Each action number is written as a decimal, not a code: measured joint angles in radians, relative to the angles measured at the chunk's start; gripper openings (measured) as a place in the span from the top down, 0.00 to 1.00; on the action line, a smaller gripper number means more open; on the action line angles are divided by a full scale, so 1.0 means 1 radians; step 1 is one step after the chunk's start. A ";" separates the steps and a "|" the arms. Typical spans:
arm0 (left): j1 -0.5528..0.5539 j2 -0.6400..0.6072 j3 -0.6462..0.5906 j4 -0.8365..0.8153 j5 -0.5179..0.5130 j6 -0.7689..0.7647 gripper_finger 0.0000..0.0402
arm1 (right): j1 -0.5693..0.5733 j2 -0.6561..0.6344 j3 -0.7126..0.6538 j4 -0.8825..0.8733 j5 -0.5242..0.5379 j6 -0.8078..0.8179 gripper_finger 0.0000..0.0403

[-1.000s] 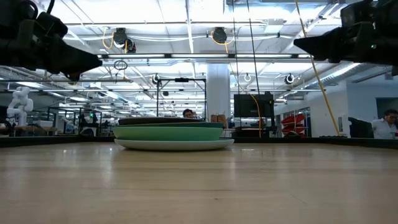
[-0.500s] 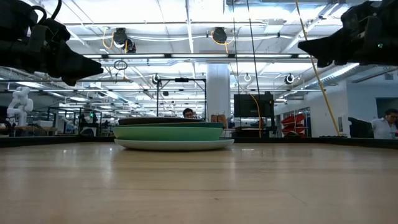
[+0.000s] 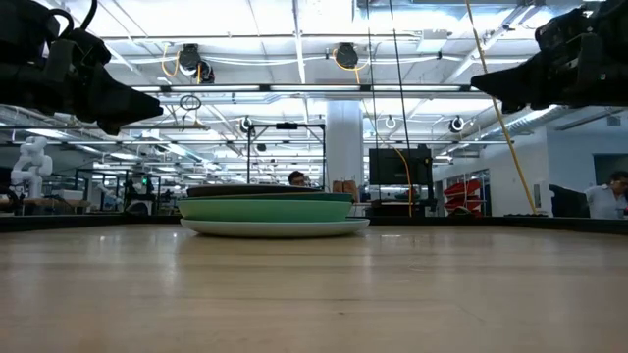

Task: Stack plastic plates
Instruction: Return to Home Position

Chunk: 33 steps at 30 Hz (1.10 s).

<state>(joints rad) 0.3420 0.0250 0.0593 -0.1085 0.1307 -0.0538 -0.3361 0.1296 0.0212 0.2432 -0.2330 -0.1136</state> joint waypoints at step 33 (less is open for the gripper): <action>0.000 0.001 0.001 -0.011 0.000 0.001 0.68 | 0.260 -0.129 -0.007 -0.212 0.208 -0.193 0.98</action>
<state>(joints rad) 0.3420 0.0257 0.0601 -0.1196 0.1305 -0.0532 -0.0765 0.0004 0.0139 0.0312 -0.0254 -0.3061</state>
